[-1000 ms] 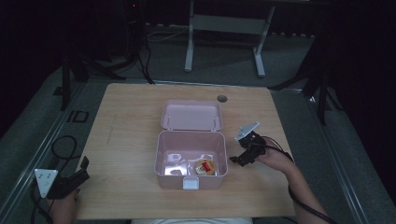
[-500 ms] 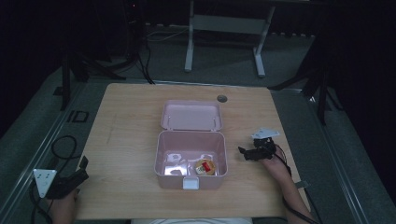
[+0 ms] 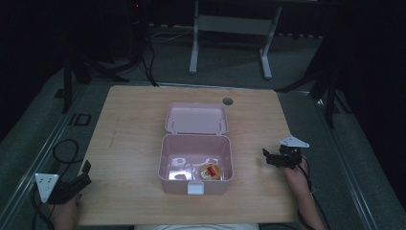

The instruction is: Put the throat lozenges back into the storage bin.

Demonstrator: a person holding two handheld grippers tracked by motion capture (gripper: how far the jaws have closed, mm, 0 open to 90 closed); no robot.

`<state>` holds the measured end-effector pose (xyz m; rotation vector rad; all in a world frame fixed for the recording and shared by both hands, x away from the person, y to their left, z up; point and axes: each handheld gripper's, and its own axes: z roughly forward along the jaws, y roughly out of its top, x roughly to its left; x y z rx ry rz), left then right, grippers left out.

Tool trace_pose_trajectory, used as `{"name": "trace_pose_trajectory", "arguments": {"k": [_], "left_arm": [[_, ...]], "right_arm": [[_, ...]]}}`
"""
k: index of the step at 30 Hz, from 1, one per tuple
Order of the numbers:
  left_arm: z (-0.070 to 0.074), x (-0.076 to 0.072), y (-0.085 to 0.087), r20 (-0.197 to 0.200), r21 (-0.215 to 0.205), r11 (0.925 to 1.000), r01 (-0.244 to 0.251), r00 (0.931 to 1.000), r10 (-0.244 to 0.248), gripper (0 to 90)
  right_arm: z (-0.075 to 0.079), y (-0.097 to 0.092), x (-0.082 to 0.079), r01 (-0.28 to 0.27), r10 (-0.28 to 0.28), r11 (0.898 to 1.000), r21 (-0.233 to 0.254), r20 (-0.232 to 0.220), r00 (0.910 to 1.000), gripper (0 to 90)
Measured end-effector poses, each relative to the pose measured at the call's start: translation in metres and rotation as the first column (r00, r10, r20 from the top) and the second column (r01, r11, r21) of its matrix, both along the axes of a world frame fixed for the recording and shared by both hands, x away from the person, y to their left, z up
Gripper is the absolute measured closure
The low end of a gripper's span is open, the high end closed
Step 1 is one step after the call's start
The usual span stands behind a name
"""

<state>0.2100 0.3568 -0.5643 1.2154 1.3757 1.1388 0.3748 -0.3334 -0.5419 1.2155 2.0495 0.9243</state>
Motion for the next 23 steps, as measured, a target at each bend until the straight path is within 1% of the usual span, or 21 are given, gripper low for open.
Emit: {"name": "trace_pose_trajectory", "arguments": {"k": [2,3,4,5,7,9,10,11,12,13,16,19,23], "left_arm": [[0.000,0.000,0.000,-0.002,0.003,1.0000,-0.001,1.0000,0.001,2.4],[0.000,0.000,-0.001,-0.004,0.009,1.0000,-0.003,1.0000,0.003,2.4],[0.000,0.000,-0.001,-0.004,0.009,1.0000,-0.003,1.0000,0.003,2.4],[0.000,0.000,-0.001,-0.005,0.009,1.0000,-0.002,1.0000,0.002,2.4],[0.000,0.000,-0.001,-0.003,0.007,1.0000,-0.003,1.0000,0.003,2.4],[0.000,0.000,0.000,-0.003,0.005,1.0000,-0.002,1.0000,0.002,2.4],[0.000,0.000,0.000,-0.005,0.007,1.0000,-0.002,1.0000,0.002,2.5],[0.000,0.000,-0.001,-0.005,0.007,1.0000,-0.001,1.0000,0.001,2.4],[0.000,0.000,-0.001,-0.005,0.008,1.0000,0.001,1.0000,-0.001,2.4],[0.000,0.000,-0.001,-0.005,0.009,1.0000,0.001,1.0000,-0.001,2.4],[0.000,0.000,-0.001,-0.003,0.007,1.0000,0.002,1.0000,-0.002,2.4],[0.000,0.000,-0.001,-0.004,0.011,0.9999,0.005,1.0000,-0.004,2.4],[0.000,0.000,-0.001,-0.003,0.010,0.9999,0.005,1.0000,-0.005,2.4]], "right_arm": [[-0.001,-0.006,-0.001,0.050,-0.050,0.999,0.010,-0.012,0.9987,11.1],[-0.005,-0.012,-0.003,0.110,-0.110,0.994,0.015,0.001,0.9939,11.1],[-0.005,-0.012,-0.003,0.110,-0.110,0.994,0.015,0.001,0.9939,11.1],[-0.006,-0.014,-0.004,0.127,-0.127,0.992,0.018,0.007,0.9919,11.1],[-0.007,-0.022,-0.005,0.173,-0.174,0.984,0.038,0.014,0.9847,11.1],[-0.007,-0.023,-0.005,0.180,-0.181,0.983,0.039,0.016,0.9833,11.1],[-0.008,-0.025,-0.004,0.183,-0.184,0.982,0.054,0.002,0.9830,11.1],[-0.009,-0.025,-0.004,0.185,-0.185,0.981,0.058,-0.003,0.9828,11.1],[-0.011,-0.026,-0.004,0.196,-0.197,0.979,0.062,0.004,0.9804,11.1],[-0.012,-0.026,-0.004,0.185,-0.186,0.981,0.064,0.001,0.9826,11.1],[-0.011,-0.025,-0.004,0.185,-0.186,0.980,0.073,0.009,0.9825,11.1],[-0.011,-0.026,-0.003,0.173,-0.174,0.982,0.077,-0.003,0.9848,11.1],[-0.011,-0.026,-0.003,0.173,-0.173,0.982,0.078,-0.001,0.9849,11.1]]}}
